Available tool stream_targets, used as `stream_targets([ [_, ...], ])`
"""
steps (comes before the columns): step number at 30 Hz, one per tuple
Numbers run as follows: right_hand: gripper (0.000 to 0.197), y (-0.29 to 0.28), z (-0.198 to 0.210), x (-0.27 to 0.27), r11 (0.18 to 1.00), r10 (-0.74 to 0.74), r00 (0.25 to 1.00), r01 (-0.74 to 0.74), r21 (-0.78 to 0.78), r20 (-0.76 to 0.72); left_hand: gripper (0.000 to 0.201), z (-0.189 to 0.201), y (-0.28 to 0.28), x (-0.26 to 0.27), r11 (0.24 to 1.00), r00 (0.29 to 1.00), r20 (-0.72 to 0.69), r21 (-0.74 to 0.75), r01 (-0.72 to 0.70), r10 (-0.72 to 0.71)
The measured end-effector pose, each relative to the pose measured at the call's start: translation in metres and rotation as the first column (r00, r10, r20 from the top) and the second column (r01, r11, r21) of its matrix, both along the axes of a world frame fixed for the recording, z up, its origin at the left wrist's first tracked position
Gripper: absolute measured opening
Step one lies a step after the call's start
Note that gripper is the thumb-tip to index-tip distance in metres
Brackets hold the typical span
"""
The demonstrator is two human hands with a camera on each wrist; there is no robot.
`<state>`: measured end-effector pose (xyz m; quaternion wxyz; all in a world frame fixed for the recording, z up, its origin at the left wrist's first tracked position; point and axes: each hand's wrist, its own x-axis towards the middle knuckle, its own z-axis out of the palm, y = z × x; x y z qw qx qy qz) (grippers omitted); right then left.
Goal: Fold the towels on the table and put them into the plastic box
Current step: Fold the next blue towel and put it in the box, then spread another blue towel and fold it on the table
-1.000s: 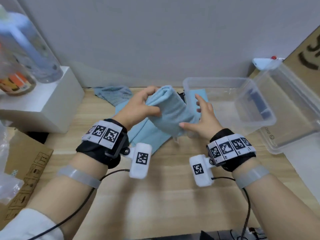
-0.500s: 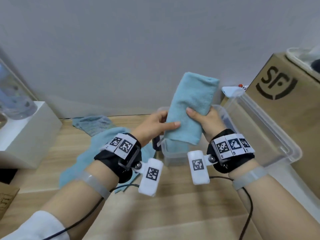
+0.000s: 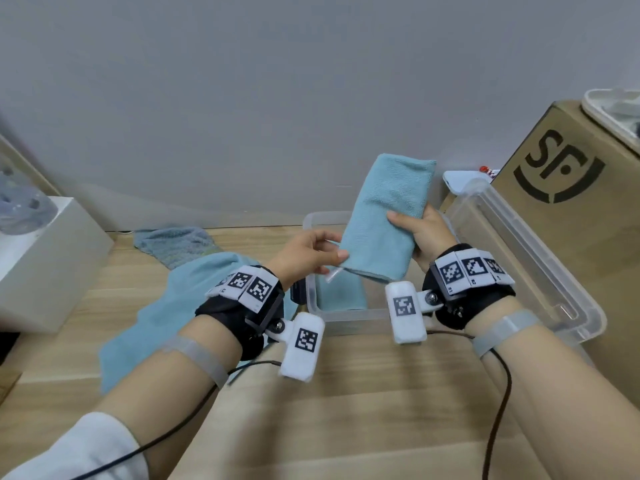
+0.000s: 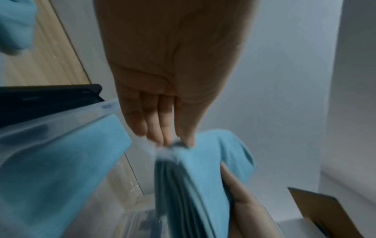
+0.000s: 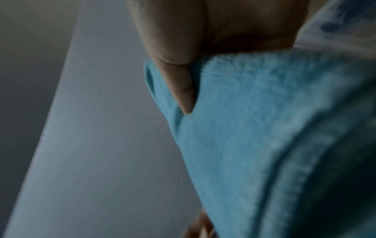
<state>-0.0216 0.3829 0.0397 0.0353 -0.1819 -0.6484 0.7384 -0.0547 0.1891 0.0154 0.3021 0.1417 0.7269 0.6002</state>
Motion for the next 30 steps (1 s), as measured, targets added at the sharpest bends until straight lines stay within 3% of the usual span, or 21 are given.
stream_targets([
  [4, 0.03, 0.038, -0.021, -0.02, 0.955, 0.046, 0.947, -0.135, 0.265, 0.317, 0.02, -0.023, -0.004, -0.023, 0.951, 0.953, 0.04, -0.097, -0.295, 0.3],
  [8, 0.045, 0.063, -0.054, -0.041, 0.773, 0.065, 0.767, -0.443, 0.454, 0.638, 0.025, -0.049, -0.005, -0.036, 0.914, 0.927, 0.09, -0.225, -0.337, 0.364],
  [13, 0.041, 0.069, -0.108, -0.063, 0.681, 0.09, 0.593, -0.622, 0.385, 0.8, 0.03, -0.064, -0.007, -0.041, 0.932, 0.919, 0.2, -0.205, -0.3, 0.339],
  [17, 0.016, 0.065, -0.131, -0.078, 0.656, 0.178, 0.484, -0.708, 0.264, 0.857, 0.035, -0.067, -0.012, -0.043, 0.947, 0.919, 0.243, -0.156, -0.279, 0.311],
  [21, 0.027, 0.063, -0.144, -0.084, 0.534, 0.213, 0.379, -0.817, 0.218, 0.901, 0.033, -0.07, -0.014, -0.046, 0.956, 0.918, 0.27, -0.137, -0.261, 0.289],
  [24, 0.041, 0.076, -0.176, -0.089, 0.526, 0.234, 0.365, -0.827, 0.198, 0.901, 0.033, -0.07, -0.015, -0.047, 0.96, 0.919, 0.282, -0.125, -0.249, 0.275],
  [28, 0.029, 0.06, -0.149, -0.08, 0.564, 0.163, 0.43, -0.779, 0.274, 0.888, 0.033, -0.071, -0.015, -0.049, 0.965, 0.917, 0.301, -0.101, -0.243, 0.263],
  [29, 0.035, 0.053, -0.139, -0.08, 0.596, 0.126, 0.459, -0.744, 0.303, 0.879, 0.033, -0.071, -0.015, -0.048, 0.965, 0.917, 0.302, -0.094, -0.243, 0.261],
  [30, 0.054, 0.047, -0.128, -0.08, 0.646, 0.065, 0.507, -0.678, 0.351, 0.859, 0.032, -0.07, -0.015, -0.047, 0.965, 0.917, 0.301, -0.089, -0.247, 0.263],
])
